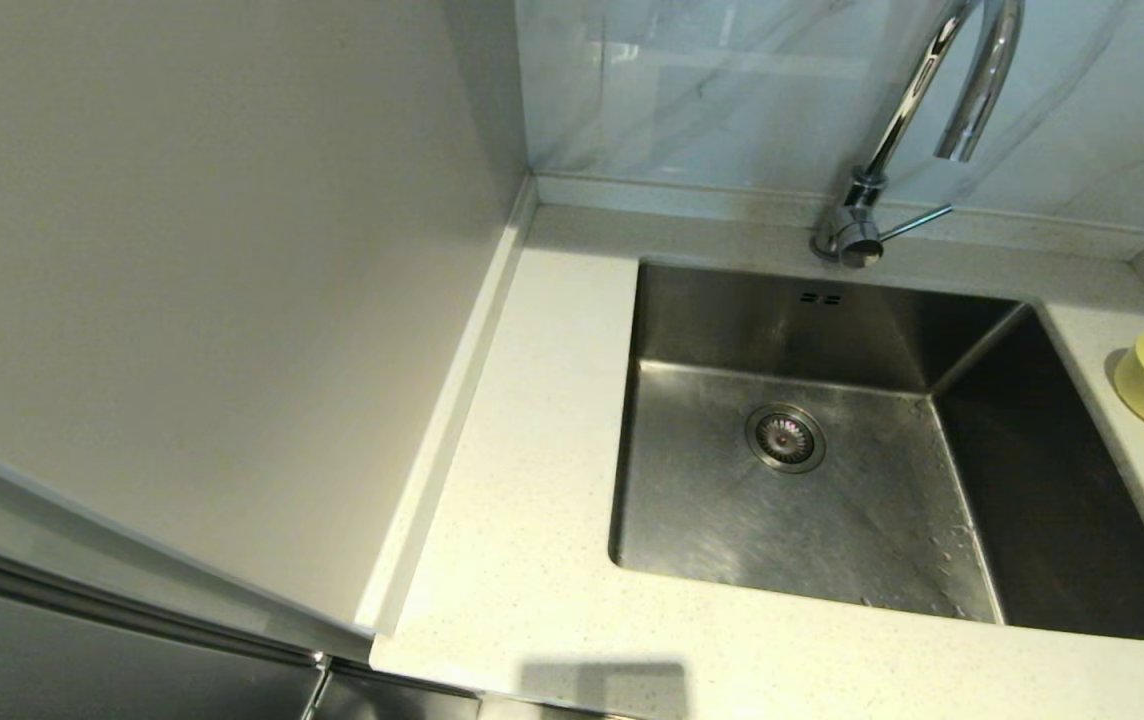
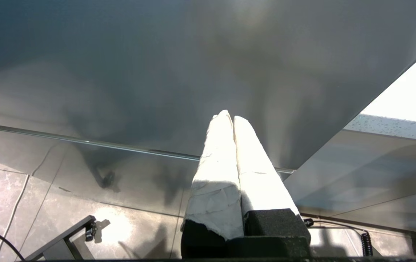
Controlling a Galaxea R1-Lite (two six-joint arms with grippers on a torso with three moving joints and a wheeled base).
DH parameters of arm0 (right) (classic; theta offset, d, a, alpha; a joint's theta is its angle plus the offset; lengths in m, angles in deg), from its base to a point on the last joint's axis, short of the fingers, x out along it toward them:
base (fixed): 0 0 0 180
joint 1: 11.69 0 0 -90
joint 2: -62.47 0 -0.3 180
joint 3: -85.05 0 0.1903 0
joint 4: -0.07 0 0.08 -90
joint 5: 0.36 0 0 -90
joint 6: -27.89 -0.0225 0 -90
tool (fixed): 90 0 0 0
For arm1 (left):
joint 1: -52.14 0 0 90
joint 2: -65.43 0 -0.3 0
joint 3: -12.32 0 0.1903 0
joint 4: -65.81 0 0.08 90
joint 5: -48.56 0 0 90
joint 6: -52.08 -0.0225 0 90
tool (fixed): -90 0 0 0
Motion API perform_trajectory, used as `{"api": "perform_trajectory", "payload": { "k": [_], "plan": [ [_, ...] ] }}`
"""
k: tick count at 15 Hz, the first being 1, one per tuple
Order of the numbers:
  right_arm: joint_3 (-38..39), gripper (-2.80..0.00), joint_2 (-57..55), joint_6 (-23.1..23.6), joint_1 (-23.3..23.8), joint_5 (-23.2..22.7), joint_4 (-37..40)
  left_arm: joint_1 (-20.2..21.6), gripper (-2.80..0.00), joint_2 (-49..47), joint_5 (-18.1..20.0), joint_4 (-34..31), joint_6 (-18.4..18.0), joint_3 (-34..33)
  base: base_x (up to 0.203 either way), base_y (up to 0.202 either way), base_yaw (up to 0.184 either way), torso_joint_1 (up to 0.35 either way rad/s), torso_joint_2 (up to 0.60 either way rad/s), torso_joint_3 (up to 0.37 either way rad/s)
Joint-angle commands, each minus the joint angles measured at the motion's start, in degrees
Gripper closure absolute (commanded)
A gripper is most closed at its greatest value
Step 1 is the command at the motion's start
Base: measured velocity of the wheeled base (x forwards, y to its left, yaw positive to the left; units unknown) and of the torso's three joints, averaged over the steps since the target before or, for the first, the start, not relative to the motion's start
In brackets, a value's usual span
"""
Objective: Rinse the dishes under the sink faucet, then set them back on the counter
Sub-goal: Put the chopsticks into the sink
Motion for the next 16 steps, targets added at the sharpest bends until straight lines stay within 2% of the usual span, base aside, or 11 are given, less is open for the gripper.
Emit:
{"api": "perform_trajectory", "payload": {
  "k": [1, 5, 6, 12, 16],
  "plan": [
    [0.0, 0.00, 0.0, 0.2, 0.0, 0.0, 0.0, 0.0, 0.00, 0.2, 0.0, 0.0, 0.0, 0.0, 0.000, 0.000, 0.000, 0.000, 0.00, 0.000],
    [-0.3, 0.00, 0.0, 0.4, 0.0, 0.7, -2.4, 0.0, 0.00, 0.2, 0.0, 0.0, 0.0, 0.0, 0.000, 0.000, 0.000, 0.000, 0.00, 0.000],
    [-2.3, 0.00, -0.1, 0.4, 0.0, 1.5, -3.0, 0.0, 0.00, 0.2, 0.0, 0.0, 0.0, 0.0, 0.000, 0.000, 0.000, 0.000, 0.00, 0.000],
    [-22.8, 0.00, -3.7, 0.2, 0.0, 3.0, 5.0, 0.0, 0.00, 0.2, 0.0, 0.0, 0.0, 0.0, 0.000, 0.000, 0.000, 0.000, 0.00, 0.000],
    [-36.1, 0.00, -16.0, 0.3, 0.0, 6.9, 8.4, 0.0, 0.00, 0.2, 0.0, 0.0, 0.0, 0.0, 0.000, 0.000, 0.000, 0.000, 0.00, 0.000]
  ]
}}
